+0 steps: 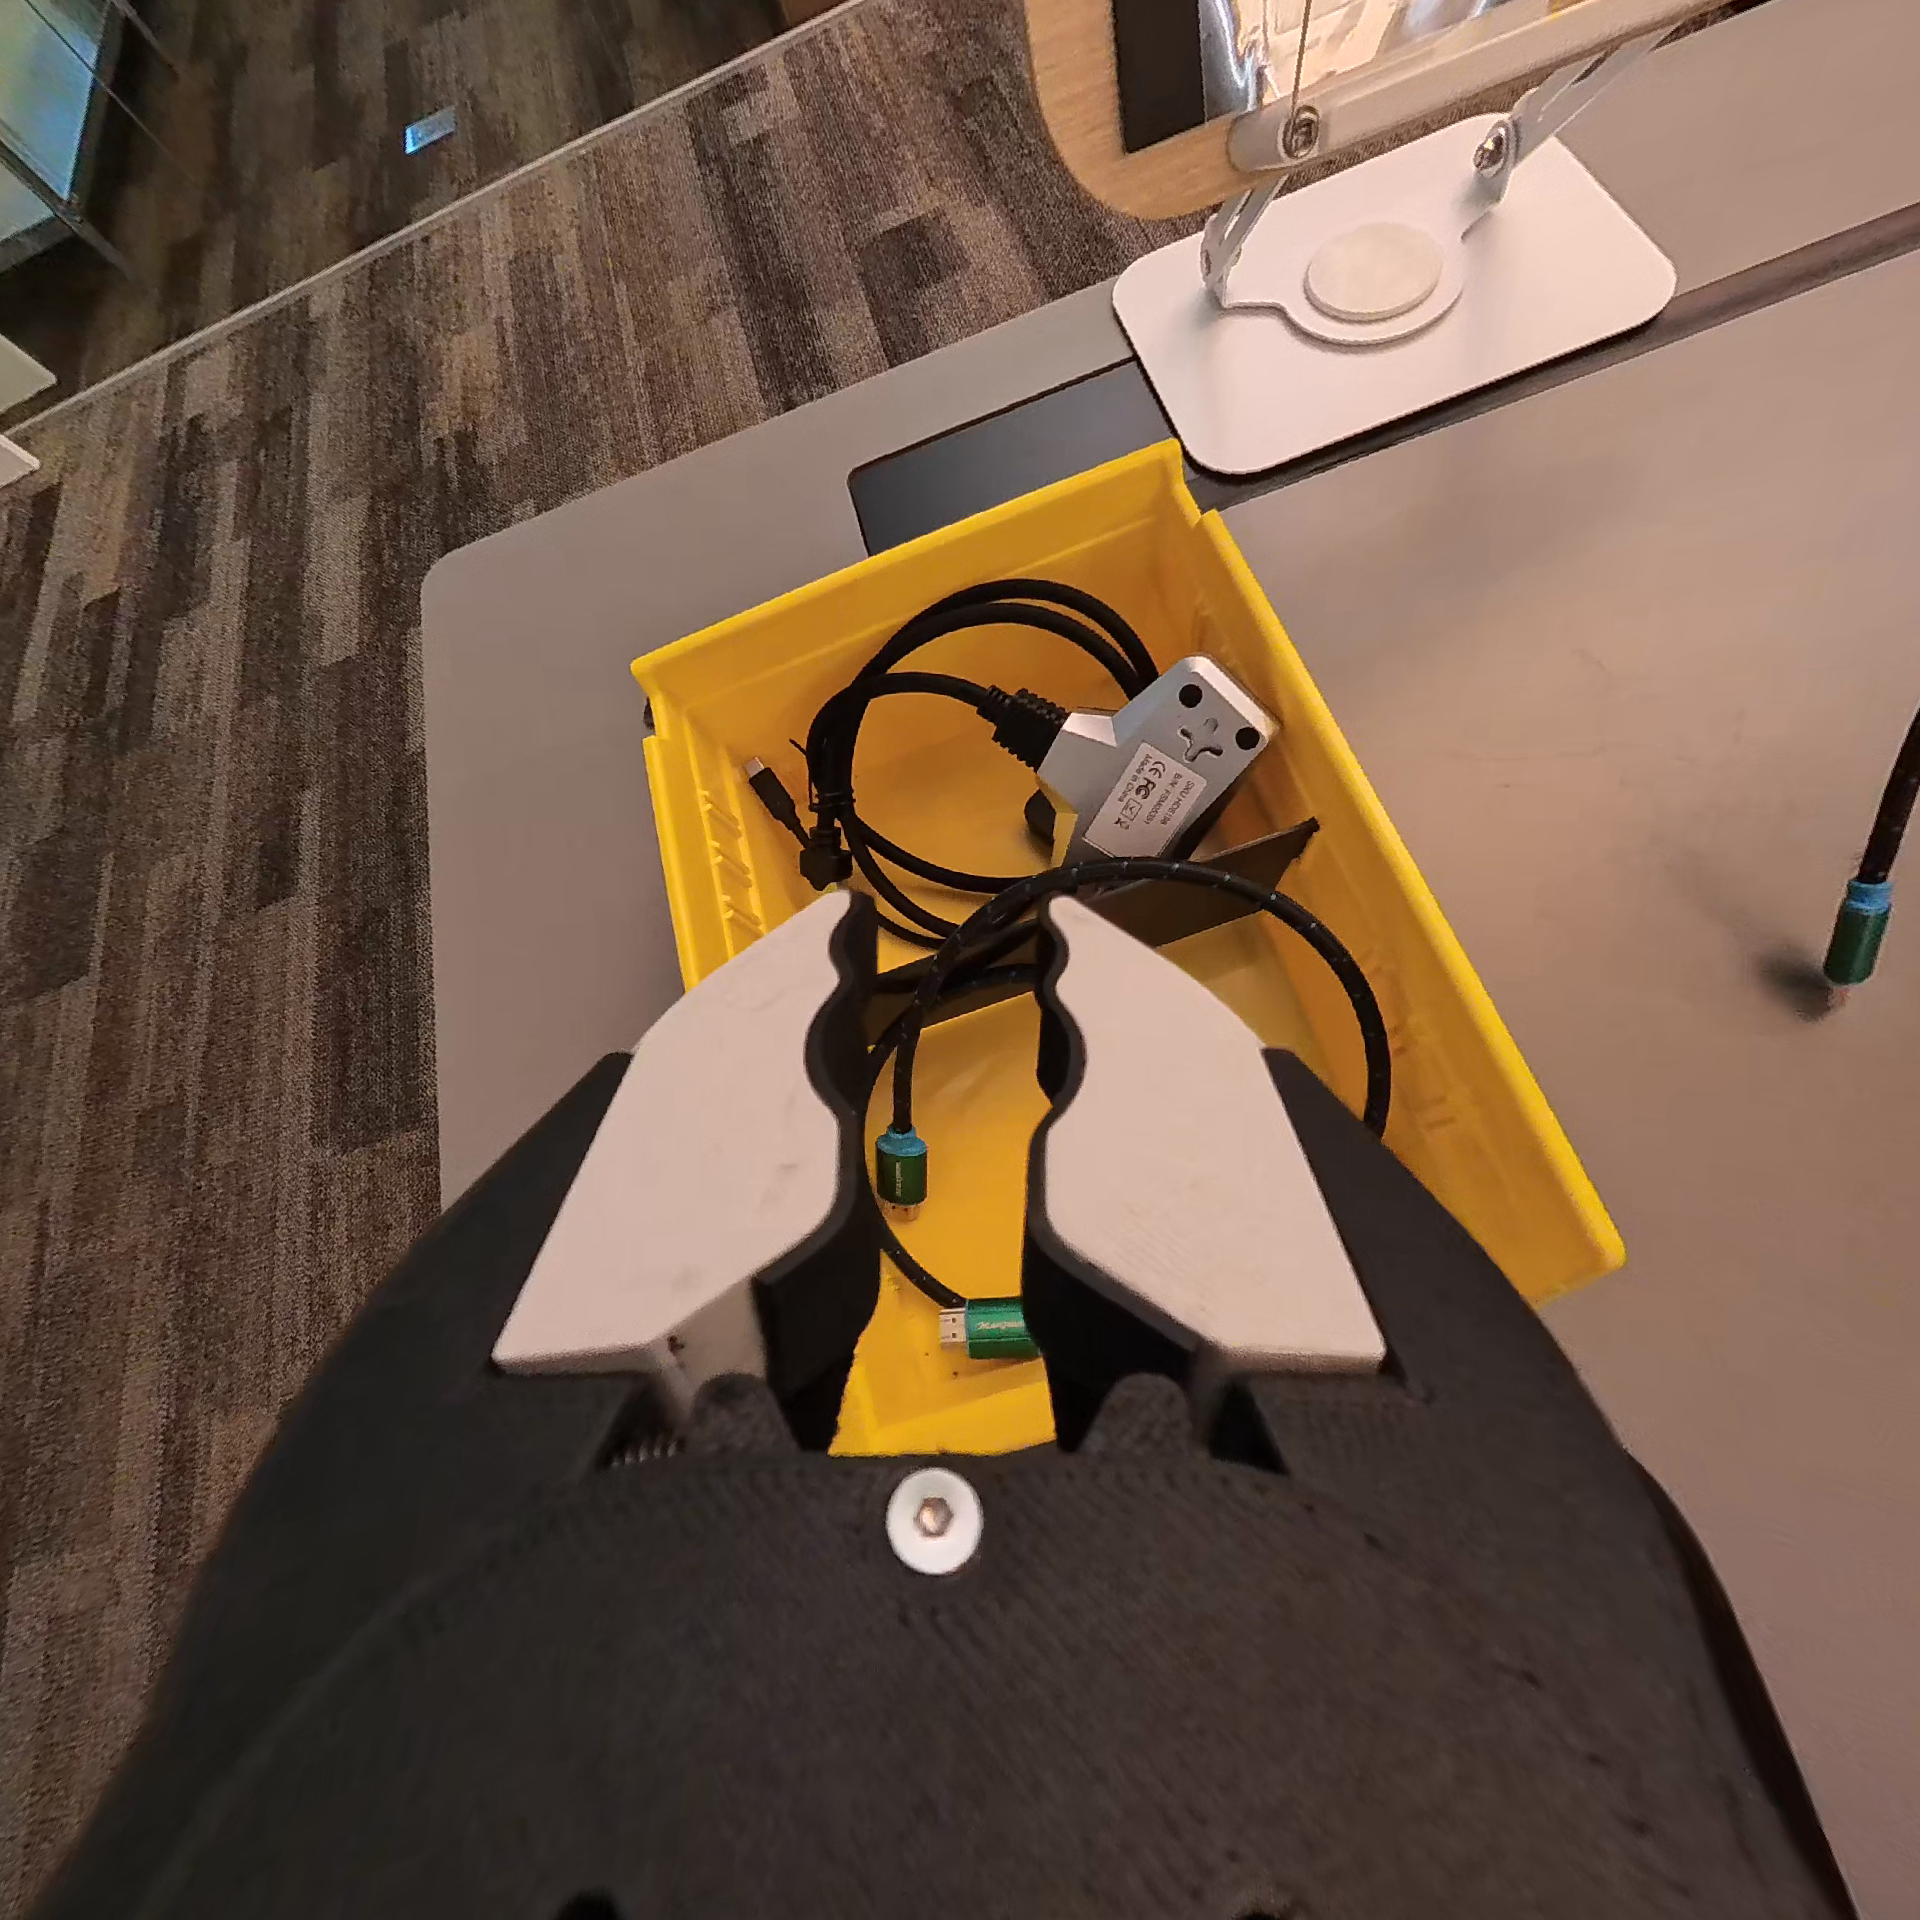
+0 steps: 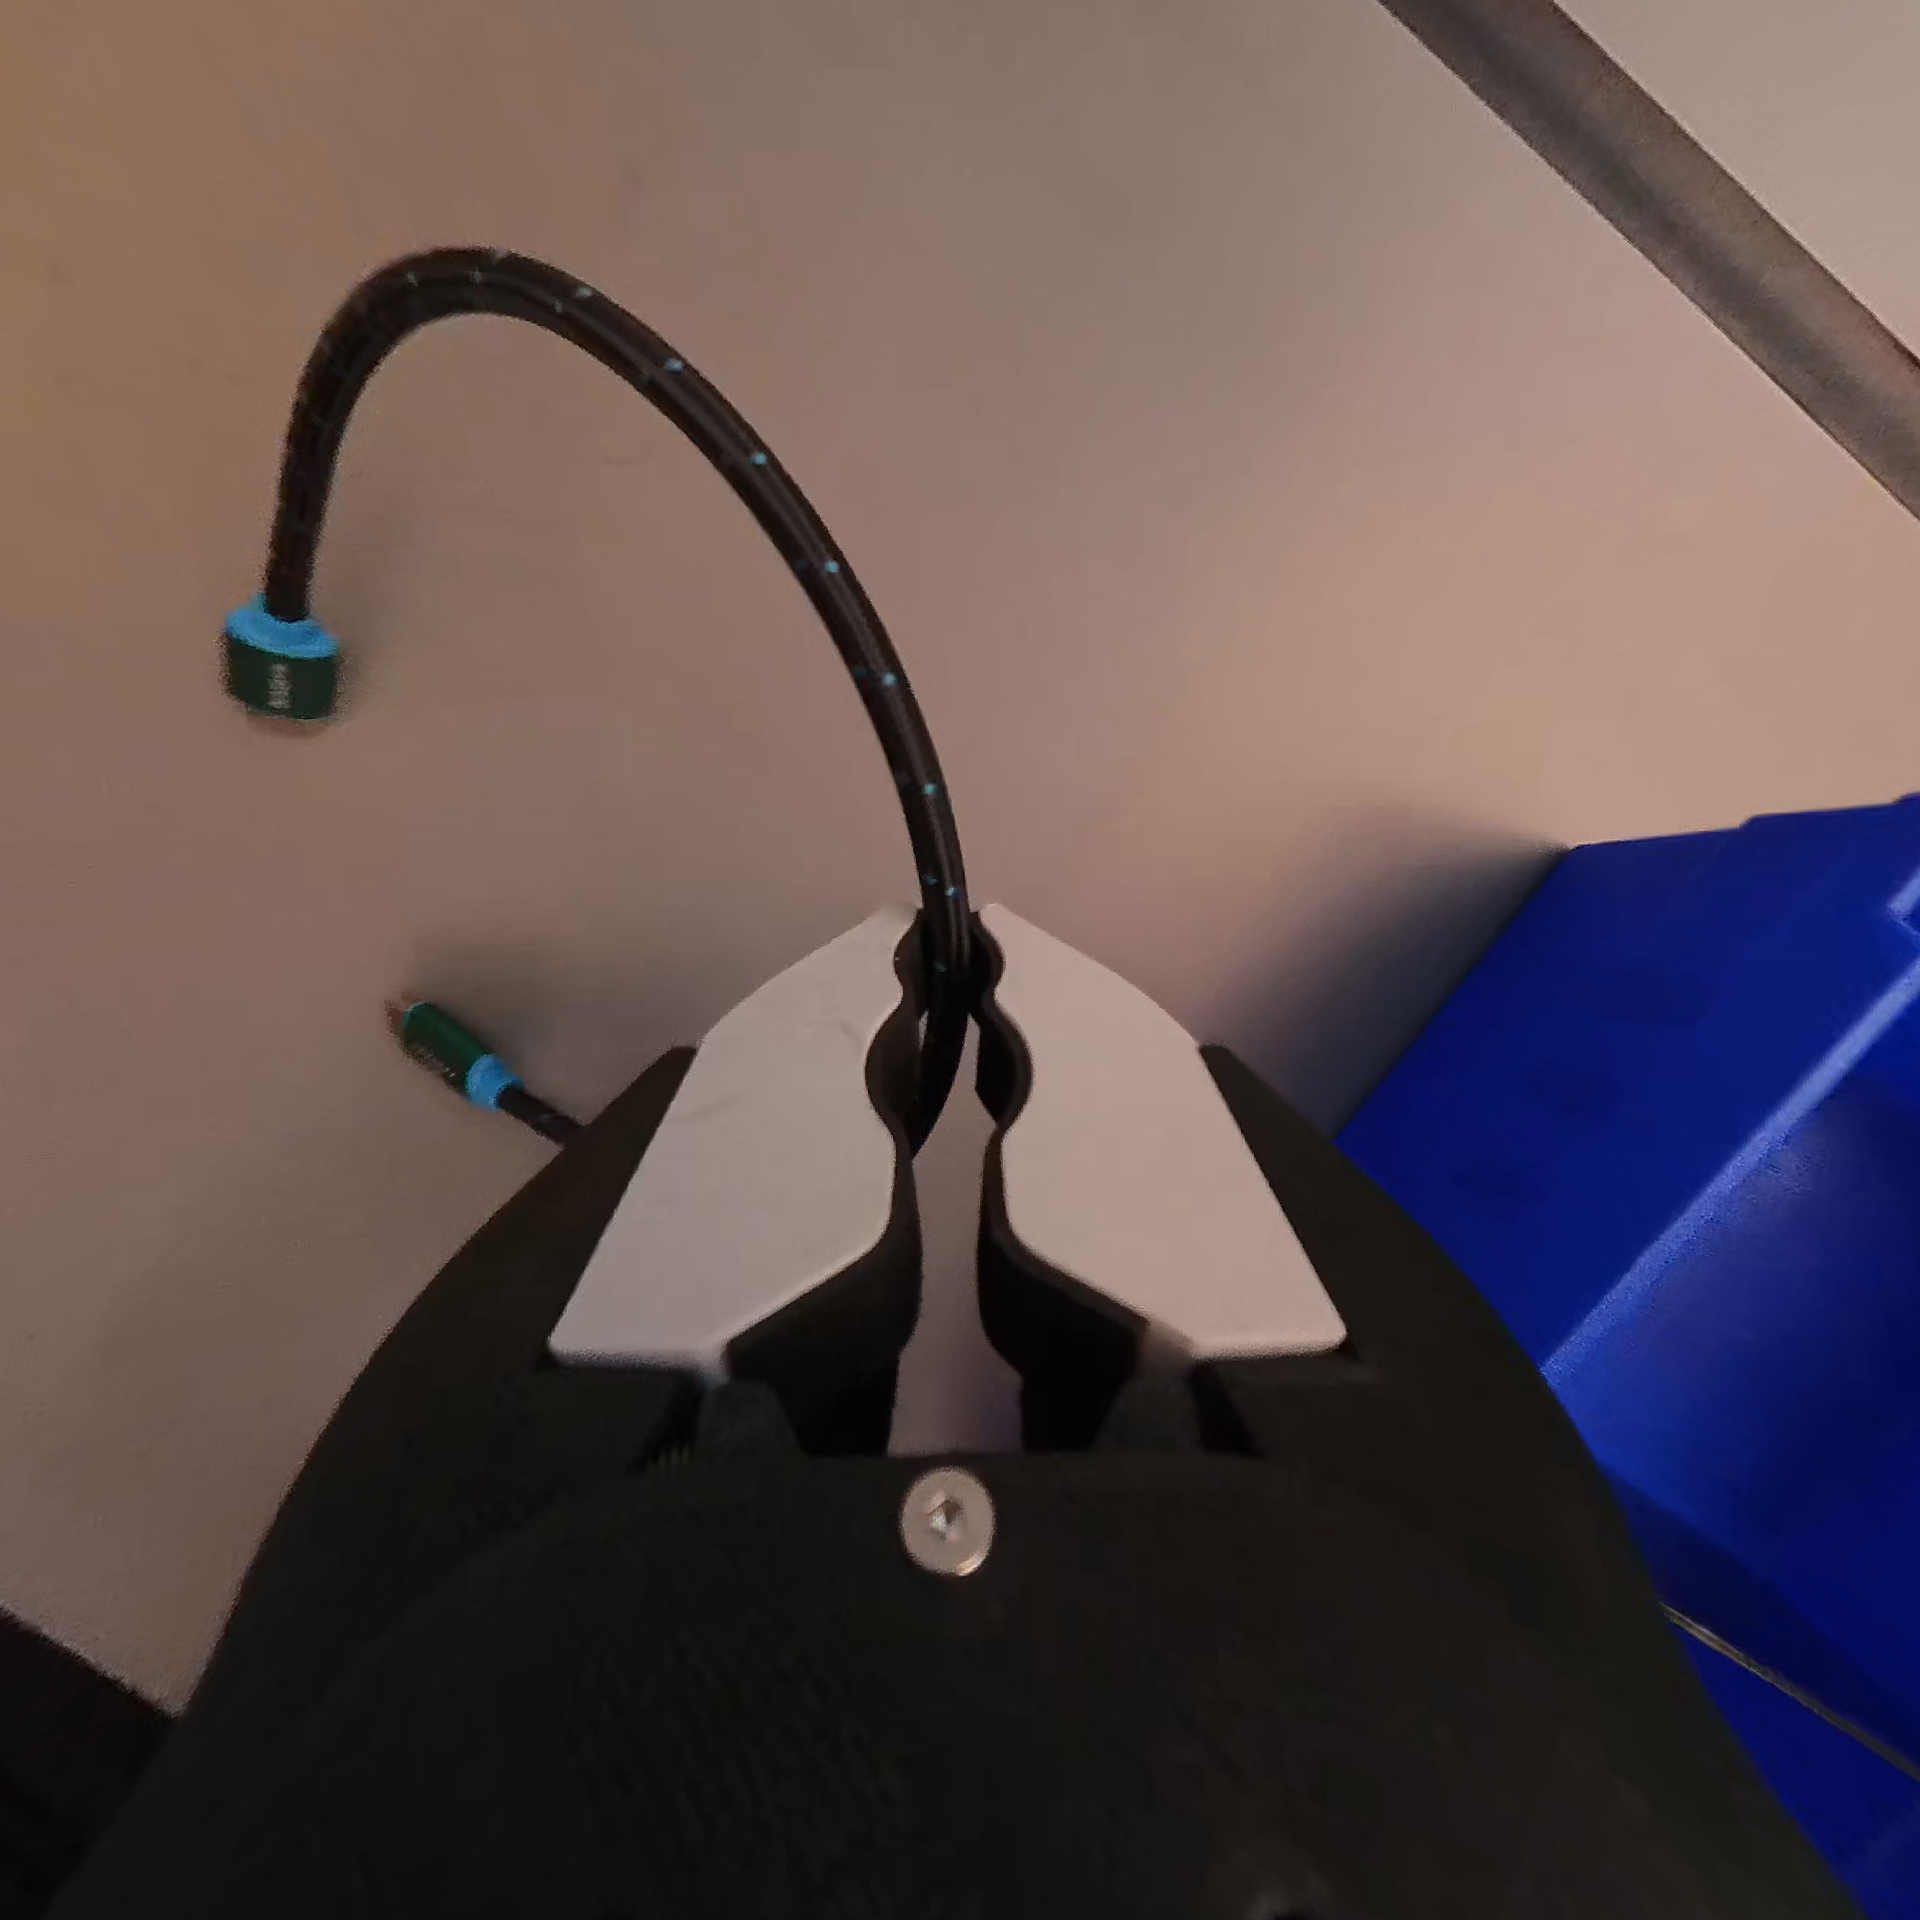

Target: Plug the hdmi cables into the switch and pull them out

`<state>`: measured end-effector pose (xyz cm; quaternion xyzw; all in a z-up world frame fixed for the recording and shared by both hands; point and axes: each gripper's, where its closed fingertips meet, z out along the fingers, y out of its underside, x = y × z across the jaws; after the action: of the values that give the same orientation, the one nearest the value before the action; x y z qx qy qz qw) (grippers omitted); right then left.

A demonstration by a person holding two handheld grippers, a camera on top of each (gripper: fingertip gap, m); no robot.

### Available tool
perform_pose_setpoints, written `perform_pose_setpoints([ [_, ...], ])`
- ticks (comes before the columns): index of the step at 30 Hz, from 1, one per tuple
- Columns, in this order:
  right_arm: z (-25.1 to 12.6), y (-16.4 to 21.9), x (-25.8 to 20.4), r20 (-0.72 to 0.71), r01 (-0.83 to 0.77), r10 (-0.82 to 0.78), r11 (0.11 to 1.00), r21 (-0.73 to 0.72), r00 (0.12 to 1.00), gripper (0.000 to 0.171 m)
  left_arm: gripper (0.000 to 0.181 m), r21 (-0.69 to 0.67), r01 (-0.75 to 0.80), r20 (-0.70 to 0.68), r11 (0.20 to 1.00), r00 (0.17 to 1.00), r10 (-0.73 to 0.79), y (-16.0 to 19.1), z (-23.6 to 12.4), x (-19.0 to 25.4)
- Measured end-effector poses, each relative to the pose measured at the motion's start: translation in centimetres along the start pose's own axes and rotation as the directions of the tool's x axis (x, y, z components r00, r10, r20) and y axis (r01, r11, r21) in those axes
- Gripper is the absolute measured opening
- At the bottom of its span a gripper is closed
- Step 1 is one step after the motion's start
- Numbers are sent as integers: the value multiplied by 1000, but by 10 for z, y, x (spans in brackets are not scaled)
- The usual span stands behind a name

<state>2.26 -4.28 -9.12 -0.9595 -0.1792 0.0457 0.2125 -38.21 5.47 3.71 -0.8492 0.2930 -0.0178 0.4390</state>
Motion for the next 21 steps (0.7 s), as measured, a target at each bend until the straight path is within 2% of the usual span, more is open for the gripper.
perform_pose_setpoints([
  [4, 27, 9, 15, -139, 24, -38, 994, -103, 990, 6, 36, -80, -104, -33, 991, 994, 101, 18, 12, 6],
  [8, 49, 21, 23, -226, 55, -107, 973, -224, 968, 7, 42, -134, -227, -45, 965, 974, 223, 35, 44, 3],
  [10, 54, 22, 23, -228, 51, -107, 970, -236, 968, 12, 46, -137, -259, -98, 956, 964, 247, 42, 56, 10],
  [11, 54, 22, 23, -225, 53, -107, 971, -233, 969, 23, 47, -138, -271, -112, 953, 960, 257, 45, 62, 11],
  [16, 47, 13, 25, -237, 68, -113, 979, -191, 965, 33, 47, -217, -327, -95, 920, 945, 314, 65, 87, 4],
  [18, 42, 8, 22, -227, 76, -112, 984, -160, 968, 33, 40, -221, -335, -87, 916, 942, 324, 68, 96, 3],
  [19, 40, 5, 20, -219, 80, -111, 986, -143, 970, 33, 29, -211, -342, -90, 916, 940, 330, 67, 98, 3],
  [20, 37, 3, 19, -214, 84, -111, 988, -131, 971, 33, 8, -203, -349, -104, 915, 937, 334, 66, 99, 6],
  [21, 35, 1, 19, -215, 87, -112, 989, -122, 970, 33, 8, -199, -355, -120, 913, 934, 337, 65, 96, 8],
])
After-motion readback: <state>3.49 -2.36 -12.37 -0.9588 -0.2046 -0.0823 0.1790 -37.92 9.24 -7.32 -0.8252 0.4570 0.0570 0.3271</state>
